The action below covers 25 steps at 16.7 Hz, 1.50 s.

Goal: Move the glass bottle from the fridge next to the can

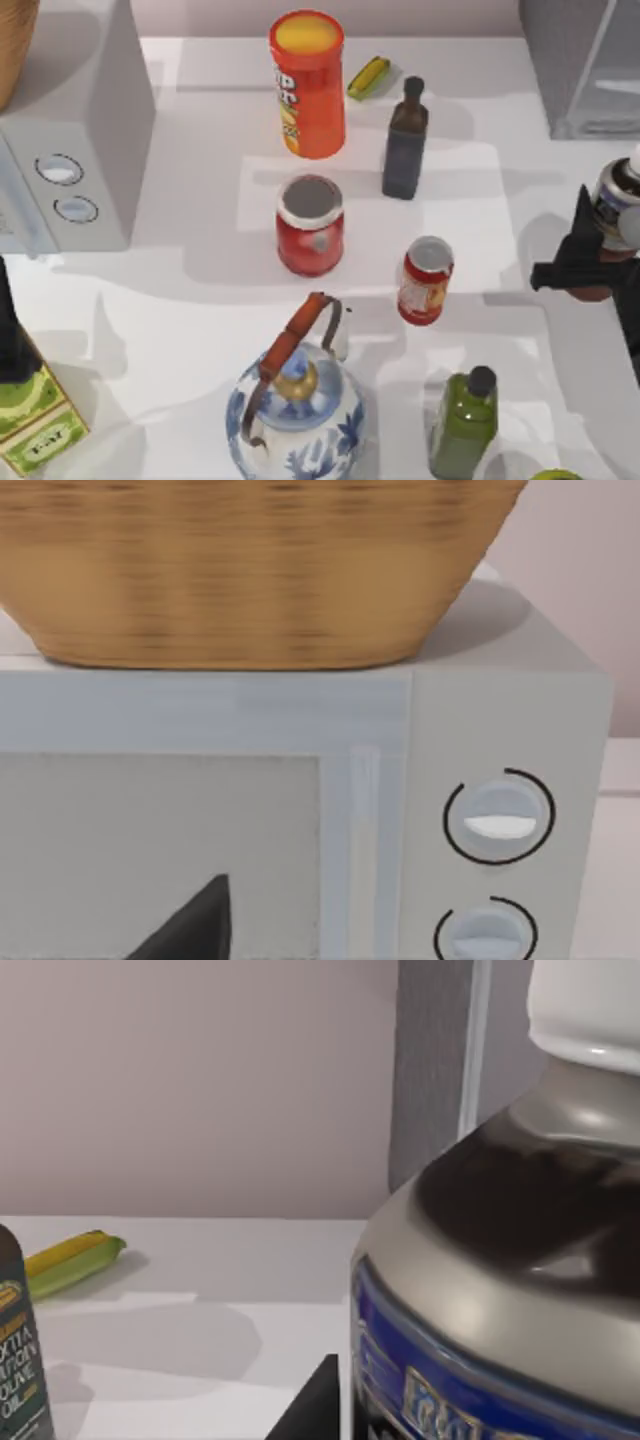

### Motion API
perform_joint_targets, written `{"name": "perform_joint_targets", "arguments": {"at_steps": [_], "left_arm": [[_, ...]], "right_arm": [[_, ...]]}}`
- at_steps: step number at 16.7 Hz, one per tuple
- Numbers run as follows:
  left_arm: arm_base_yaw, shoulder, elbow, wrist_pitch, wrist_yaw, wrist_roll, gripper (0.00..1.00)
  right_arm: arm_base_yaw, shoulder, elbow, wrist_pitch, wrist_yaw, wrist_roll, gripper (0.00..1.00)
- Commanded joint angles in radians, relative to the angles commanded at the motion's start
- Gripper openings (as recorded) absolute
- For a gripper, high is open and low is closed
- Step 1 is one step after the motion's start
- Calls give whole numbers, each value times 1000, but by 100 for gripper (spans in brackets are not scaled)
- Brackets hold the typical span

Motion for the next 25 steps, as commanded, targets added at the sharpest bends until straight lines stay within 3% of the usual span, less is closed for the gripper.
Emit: {"name": "perform_joint_targets", "arguments": {"at_steps": [2, 15, 25], "left_arm": [[0, 0, 0, 0, 0, 0, 100], [0, 0, 0, 0, 0, 0, 100], [0, 0, 0, 0, 0, 0, 100]], "right_arm": [[0, 0, 0, 0, 0, 0, 0], [0, 0, 0, 0, 0, 0, 98], [2, -2, -3, 1, 3, 0, 100]]}}
